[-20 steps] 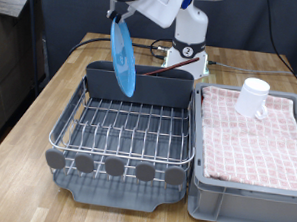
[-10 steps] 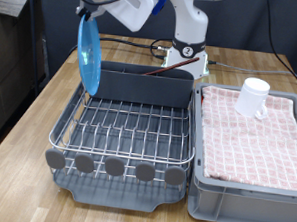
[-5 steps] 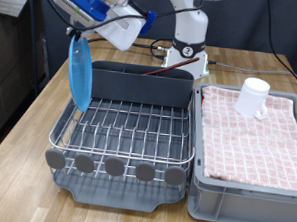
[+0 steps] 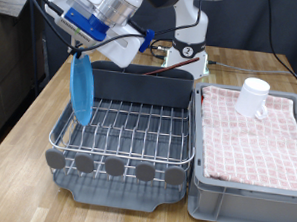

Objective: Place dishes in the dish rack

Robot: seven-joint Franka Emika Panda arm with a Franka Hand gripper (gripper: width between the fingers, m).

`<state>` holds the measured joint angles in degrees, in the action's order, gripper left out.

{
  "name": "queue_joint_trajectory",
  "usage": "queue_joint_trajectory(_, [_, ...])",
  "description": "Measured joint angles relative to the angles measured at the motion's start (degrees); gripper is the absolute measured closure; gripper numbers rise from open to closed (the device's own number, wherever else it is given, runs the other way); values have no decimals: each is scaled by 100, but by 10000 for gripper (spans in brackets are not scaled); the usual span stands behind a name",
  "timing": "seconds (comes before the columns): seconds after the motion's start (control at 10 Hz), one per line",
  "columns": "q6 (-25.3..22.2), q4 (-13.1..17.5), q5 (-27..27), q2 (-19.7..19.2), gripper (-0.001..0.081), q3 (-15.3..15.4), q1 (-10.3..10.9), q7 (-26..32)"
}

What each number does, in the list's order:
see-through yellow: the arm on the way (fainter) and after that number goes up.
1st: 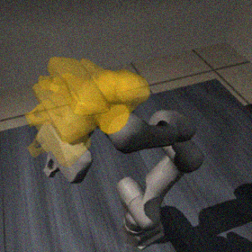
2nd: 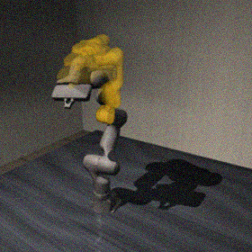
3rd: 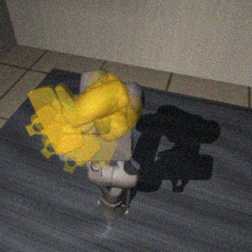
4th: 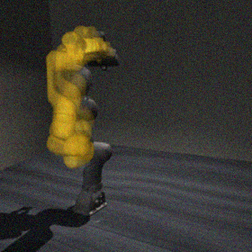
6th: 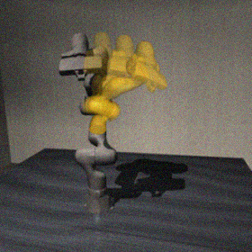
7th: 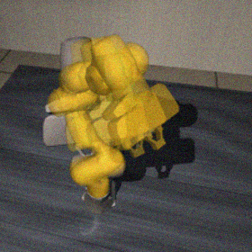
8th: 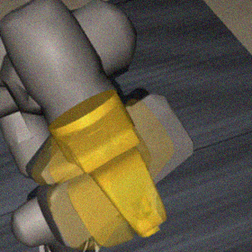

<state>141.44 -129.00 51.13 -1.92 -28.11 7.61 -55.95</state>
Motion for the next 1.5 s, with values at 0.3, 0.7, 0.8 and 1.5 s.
queue_joint_trajectory(0.3, [231, -119, -40, -95, 781, -8, 0, -83])
queue_joint_trajectory(0.7, [451, -215, -412, -178, 781, -20, 0, -44])
queue_joint_trajectory(0.8, [494, -216, -521, -220, 781, -25, 0, 6])
queue_joint_trajectory(1.5, [576, -216, -1060, -327, 730, -49, 0, 379])
